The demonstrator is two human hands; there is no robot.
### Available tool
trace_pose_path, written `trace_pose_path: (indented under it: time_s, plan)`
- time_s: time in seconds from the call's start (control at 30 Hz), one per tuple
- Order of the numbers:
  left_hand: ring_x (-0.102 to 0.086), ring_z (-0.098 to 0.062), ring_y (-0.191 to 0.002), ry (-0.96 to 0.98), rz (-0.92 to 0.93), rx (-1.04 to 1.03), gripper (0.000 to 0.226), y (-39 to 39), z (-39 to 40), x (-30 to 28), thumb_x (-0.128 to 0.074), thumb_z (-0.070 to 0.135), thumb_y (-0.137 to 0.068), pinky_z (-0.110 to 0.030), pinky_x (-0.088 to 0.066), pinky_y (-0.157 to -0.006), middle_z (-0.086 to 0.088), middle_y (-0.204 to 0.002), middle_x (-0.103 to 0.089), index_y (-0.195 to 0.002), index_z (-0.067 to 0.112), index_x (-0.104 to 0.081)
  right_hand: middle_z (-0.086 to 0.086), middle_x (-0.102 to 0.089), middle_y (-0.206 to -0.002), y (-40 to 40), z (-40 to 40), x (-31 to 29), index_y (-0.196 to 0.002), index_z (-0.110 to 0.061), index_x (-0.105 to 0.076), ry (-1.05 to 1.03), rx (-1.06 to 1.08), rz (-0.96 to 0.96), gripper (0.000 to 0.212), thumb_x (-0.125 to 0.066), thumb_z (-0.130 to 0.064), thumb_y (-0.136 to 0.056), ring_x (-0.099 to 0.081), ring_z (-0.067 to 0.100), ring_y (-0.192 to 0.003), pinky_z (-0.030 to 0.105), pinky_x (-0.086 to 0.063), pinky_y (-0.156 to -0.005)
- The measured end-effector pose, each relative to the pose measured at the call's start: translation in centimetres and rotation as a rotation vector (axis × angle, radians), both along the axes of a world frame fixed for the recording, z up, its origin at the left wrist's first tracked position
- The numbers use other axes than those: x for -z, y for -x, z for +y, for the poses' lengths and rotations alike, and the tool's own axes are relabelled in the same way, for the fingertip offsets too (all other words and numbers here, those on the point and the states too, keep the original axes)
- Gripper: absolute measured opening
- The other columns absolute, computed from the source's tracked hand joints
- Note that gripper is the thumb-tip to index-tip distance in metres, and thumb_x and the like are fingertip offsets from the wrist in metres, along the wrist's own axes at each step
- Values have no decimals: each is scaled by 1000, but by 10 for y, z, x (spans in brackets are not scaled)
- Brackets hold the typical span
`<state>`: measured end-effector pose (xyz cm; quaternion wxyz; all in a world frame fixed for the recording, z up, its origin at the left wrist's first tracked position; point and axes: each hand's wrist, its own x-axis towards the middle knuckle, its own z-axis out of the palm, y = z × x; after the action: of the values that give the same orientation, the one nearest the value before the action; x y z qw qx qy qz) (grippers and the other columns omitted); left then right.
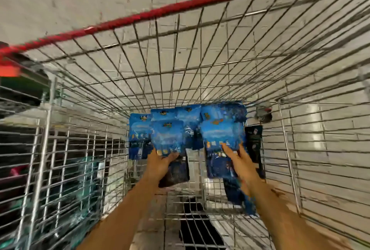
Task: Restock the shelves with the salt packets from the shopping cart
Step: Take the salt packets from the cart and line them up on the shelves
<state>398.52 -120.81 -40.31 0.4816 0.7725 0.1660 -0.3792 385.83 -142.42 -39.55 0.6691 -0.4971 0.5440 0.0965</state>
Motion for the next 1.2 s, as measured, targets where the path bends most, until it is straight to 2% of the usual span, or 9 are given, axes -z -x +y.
trace_pose_path:
  time_s: [0.1,0.2,0.37,0.53,0.67,0.77,0.9,1.07,1.2]
  plan:
    - [-62,0,-77,28,0,-12,29,6,20,-59,-81,21,-80,-8,-46,-54,15,-88,-69,-103,23,-64,-2,-55,-142,15,11,-48,-145,-25,-45,32,-81,-100,78,-73,-44,-75,-54,21,-126,39,-46,-99]
    - [-71,-16,-91,111,-6,-71,39,13,43,-121,-79,11,-80,-25,-57,-72,-2,-104,-74,-116,12,-64,-1,-59,-138,24,23,-102,-148,-20,-43,-2,-84,-153,85,-80,-34,-73,-58,17,-121,35,-48,-98]
    - [-71,-7,-79,175,-125,-193,39,28,86,-217,-82,6,-75,-19,-55,-60,3,-100,-74,-105,19,-61,-2,-46,-151,29,49,-190,-153,-22,-33,-4,-119,-296,94,-82,-31,-74,-46,19,-136,44,-34,-116]
    - [-69,-36,-101,214,-250,-294,38,53,140,-303,-82,3,-74,-48,-55,-91,-18,-107,-73,-107,7,-64,-20,-69,-117,33,86,-276,-116,-39,-61,6,-255,-430,61,-85,-37,-60,-66,-3,-98,20,-48,-83]
    - [-73,-15,-91,247,-433,-299,33,78,190,-377,-80,7,-76,-25,-55,-75,3,-96,-78,-105,17,-68,-7,-66,-127,29,124,-337,-131,-29,-60,19,-339,-559,71,-84,-36,-65,-64,13,-114,30,-50,-91]
    - [-73,-7,-83,278,-533,-350,26,102,229,-433,-79,9,-78,-17,-54,-67,8,-92,-78,-100,20,-71,-3,-71,-120,22,159,-386,-130,-20,-61,18,-383,-696,68,-81,-27,-65,-68,14,-108,27,-55,-82]
    - [-74,-15,-85,279,-668,-424,19,138,280,-502,-80,13,-76,-26,-58,-72,-1,-95,-78,-94,16,-75,-5,-77,-102,14,214,-453,-114,-17,-66,-29,-455,-906,52,-77,-18,-64,-74,8,-90,18,-57,-67]
    - [-75,-21,-81,248,-838,-554,46,182,338,-579,-84,36,-53,-32,-59,-68,-6,-93,-78,-93,13,-77,4,-76,-109,4,287,-521,-108,-20,-70,-122,-582,-1088,44,-78,-19,-65,-73,21,-98,31,-61,-71]
    - [-75,-21,-87,187,-994,-647,49,222,386,-634,-93,32,-54,-33,-60,-71,-5,-97,-78,-97,13,-76,12,-73,-115,-4,352,-569,-111,-18,-71,-229,-745,-1232,46,-80,-22,-66,-72,31,-101,36,-61,-73]
